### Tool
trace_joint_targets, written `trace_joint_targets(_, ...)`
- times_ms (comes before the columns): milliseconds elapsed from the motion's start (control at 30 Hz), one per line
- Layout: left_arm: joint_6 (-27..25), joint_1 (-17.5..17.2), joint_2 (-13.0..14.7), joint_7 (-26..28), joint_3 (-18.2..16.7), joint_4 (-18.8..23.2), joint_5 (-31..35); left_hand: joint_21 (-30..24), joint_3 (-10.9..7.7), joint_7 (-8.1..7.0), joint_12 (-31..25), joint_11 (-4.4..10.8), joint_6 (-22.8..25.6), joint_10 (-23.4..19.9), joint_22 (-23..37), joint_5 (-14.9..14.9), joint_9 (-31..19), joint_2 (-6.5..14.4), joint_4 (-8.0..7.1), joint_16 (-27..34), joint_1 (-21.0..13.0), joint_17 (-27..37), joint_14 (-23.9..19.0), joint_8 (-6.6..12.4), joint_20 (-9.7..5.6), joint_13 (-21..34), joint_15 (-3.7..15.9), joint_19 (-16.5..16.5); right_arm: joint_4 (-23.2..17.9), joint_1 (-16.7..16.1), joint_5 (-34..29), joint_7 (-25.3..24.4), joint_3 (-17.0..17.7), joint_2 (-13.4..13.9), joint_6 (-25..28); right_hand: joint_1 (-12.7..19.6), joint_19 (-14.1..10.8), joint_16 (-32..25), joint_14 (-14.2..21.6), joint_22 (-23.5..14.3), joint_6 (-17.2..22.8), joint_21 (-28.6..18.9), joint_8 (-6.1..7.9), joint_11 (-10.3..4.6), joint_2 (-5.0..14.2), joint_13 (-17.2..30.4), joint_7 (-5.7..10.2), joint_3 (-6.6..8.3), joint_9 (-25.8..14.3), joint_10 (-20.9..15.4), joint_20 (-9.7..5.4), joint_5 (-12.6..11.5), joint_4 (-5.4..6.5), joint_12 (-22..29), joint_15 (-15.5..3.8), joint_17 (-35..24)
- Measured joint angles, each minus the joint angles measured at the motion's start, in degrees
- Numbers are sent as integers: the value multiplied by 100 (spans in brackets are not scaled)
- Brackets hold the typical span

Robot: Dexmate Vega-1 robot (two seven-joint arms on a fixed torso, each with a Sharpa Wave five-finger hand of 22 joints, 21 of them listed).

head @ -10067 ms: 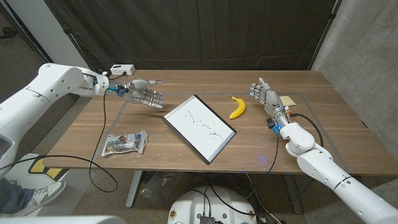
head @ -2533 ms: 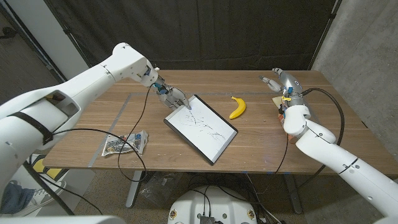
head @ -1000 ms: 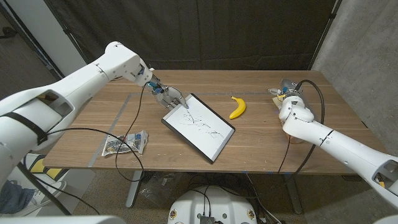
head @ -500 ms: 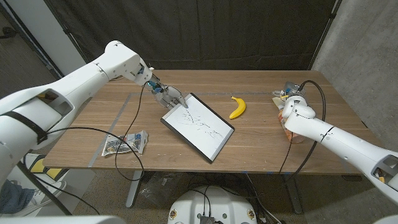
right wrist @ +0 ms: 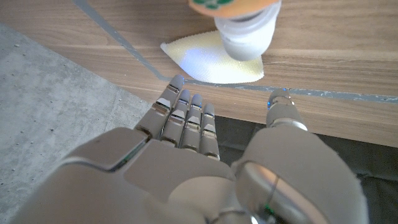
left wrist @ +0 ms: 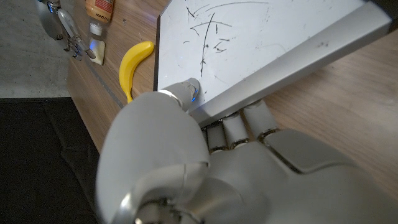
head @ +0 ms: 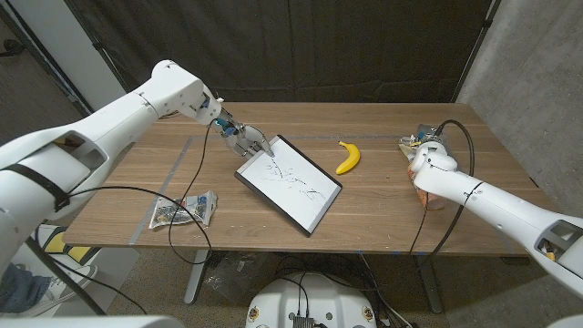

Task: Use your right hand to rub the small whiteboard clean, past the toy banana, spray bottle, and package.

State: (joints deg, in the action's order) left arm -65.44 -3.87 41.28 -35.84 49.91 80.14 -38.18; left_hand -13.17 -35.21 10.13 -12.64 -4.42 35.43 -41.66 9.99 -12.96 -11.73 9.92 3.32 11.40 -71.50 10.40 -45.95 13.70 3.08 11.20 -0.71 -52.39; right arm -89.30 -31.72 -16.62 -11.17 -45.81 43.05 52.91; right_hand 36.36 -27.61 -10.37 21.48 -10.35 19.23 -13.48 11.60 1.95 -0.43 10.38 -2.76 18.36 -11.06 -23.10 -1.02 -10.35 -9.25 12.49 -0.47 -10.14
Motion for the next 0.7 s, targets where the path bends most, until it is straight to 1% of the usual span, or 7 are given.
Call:
trace_joint_targets(67, 7, 4, -8, -18, 10, -22, 13, 0, 0, 0, 0, 14, 0, -15, 0, 0, 0, 0, 0, 0, 0, 0, 0, 0, 0, 0, 0, 0, 59, 17, 21, 0, -24, -19, -6, 102, -64, -24, 37, 21, 69, 0, 0, 6, 26, 0, 13, 23, 0, -36, -22, 0, -23, 0, -35, 0)
trace_joint_targets(133, 9, 13, -12, -36, 21, -32, 24, 0, 0, 0, 0, 15, 0, -16, -2, 0, 0, -1, 0, 0, 0, 0, 0, 0, 0, 0, 0, 0, 107, 37, 32, 0, -44, -31, -11, 185, -146, -24, 98, 24, 108, -3, 0, 9, 61, 0, 12, 40, 0, -94, -104, 0, -41, 0, -76, 0)
trace_joint_targets(200, 11, 24, -18, -49, 36, -48, 34, 0, 0, 0, 0, 15, 0, -17, -2, 0, 0, -32, 0, 0, 31, 0, 0, -13, 0, 0, 0, 0, 149, 55, 71, 8, -50, -42, -23, 245, -303, -46, 148, 29, 177, -56, 0, -12, 48, 0, -1, 47, 0, -135, -176, 0, -47, 0, -126, 0)
trace_joint_targets(333, 11, 42, -21, -67, 50, -61, 54, 0, -17, -8, 0, 12, 12, -30, 2, 0, 0, -32, -17, 0, 31, 0, 0, -44, 0, 0, 0, 0, 216, 82, 145, 38, -52, -57, -43, 356, -534, -46, 233, 39, 231, -116, 27, 13, 70, 0, -55, 78, 0, -186, -206, 0, -15, 0, -127, 0)
trace_joint_targets(467, 11, 69, -22, -92, 80, -76, 77, 0, -41, 1, 0, 11, 21, -31, 3, 0, 0, -40, -22, -41, 39, 0, 0, -44, 0, 0, 0, 0, 306, 118, 239, 68, -62, -80, -69, 553, -728, -90, 413, 38, 358, -145, 50, 46, 191, 0, -70, 113, 0, -343, -217, 0, -44, 28, -162, -5)
trace_joint_targets(600, 11, 79, -23, -104, 94, -78, 93, 0, -55, 1, 0, 11, 20, -31, 3, 0, 0, -40, -8, -41, 39, 0, 1, -44, 0, 0, 0, 1, 368, 133, 294, 72, -63, -104, -88, 716, -938, -154, 640, 37, 534, -192, 71, -17, 354, 0, -15, 191, 1, -522, -252, 0, 31, 72, -216, -14)
trace_joint_targets(700, 11, 85, -24, -106, 97, -78, 104, 0, -55, 1, 45, 11, 20, -31, 3, 38, 0, -40, -8, -41, 39, 0, 1, -44, 0, 0, 0, 1, 439, 140, 362, 73, -62, -130, -120, 801, -1037, -157, 747, 13, 641, -211, 93, -45, 438, 0, 12, 249, 1, -619, -255, 1, 13, 72, -226, -15)
